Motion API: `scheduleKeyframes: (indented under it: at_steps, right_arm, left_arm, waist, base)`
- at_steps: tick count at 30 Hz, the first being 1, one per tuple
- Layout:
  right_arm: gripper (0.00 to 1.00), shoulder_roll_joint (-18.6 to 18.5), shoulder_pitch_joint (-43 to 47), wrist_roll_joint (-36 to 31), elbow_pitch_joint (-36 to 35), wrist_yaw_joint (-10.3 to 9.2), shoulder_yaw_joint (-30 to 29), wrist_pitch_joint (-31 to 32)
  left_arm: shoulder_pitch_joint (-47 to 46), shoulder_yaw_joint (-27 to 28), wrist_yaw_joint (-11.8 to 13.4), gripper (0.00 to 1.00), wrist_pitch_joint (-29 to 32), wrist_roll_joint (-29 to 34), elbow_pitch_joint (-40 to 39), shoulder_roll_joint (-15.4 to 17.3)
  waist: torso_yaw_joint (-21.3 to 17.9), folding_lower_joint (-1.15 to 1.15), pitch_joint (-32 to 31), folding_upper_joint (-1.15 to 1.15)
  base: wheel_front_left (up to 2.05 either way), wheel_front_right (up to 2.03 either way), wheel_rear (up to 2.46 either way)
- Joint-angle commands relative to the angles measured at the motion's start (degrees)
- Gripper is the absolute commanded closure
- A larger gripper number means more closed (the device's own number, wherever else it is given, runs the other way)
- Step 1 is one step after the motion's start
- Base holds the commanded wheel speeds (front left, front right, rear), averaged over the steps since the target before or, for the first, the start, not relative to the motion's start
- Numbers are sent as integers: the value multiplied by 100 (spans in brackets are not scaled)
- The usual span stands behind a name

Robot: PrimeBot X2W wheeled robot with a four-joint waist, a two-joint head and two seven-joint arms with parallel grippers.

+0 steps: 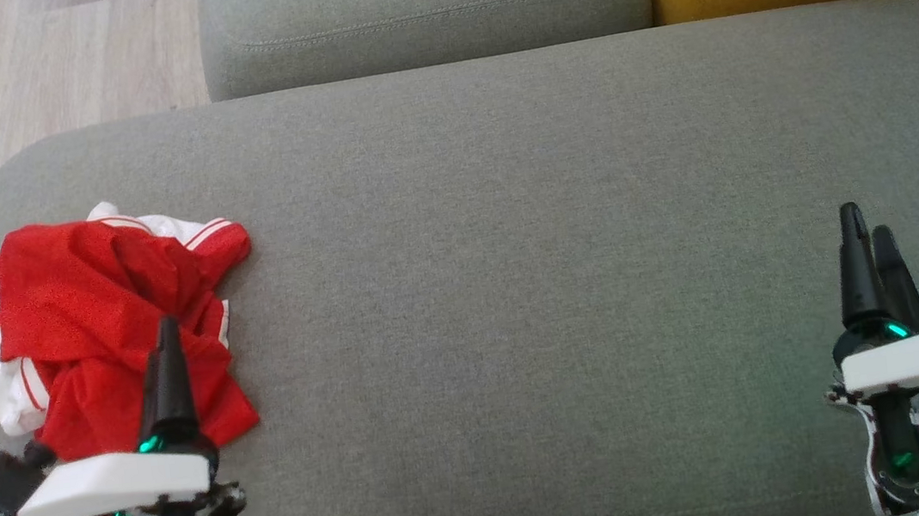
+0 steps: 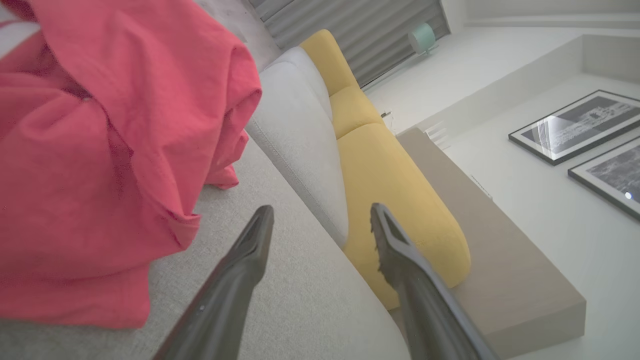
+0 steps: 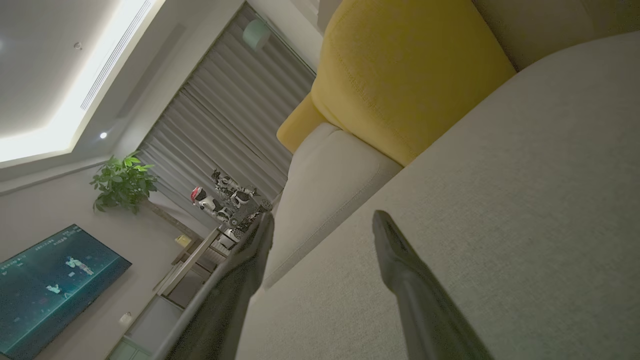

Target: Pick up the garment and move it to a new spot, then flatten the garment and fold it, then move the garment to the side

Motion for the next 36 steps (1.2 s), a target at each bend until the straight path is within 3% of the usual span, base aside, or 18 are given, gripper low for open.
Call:
scheduleKeyframes:
  at_steps: [1,12,22,36]
  right_arm:
    - [0,-94,-338,-282,-271,23,116,-80]
    - [0,-214,-371,-1770,-393,27,489,-282]
    - [0,-201,-355,-2695,-265,30,659,-435]
    - [0,-147,-414,-3929,73,35,827,-671]
  left_arm:
    - [-332,8,23,0,-87,265,-276,78]
    - [-405,-534,101,0,-287,1873,-362,86]
    - [-421,-829,262,0,-438,2937,-284,121]
    - [-534,-1417,810,0,-672,4251,-255,412]
  waist:
    - [-5,0,-1,0]
    - [-45,0,37,0]
    - [-80,0,48,0]
    - [-124,0,56,0]
  base:
    - [0,0,0]
    - [0,0,0]
    - [0,0,0]
    - [0,0,0]
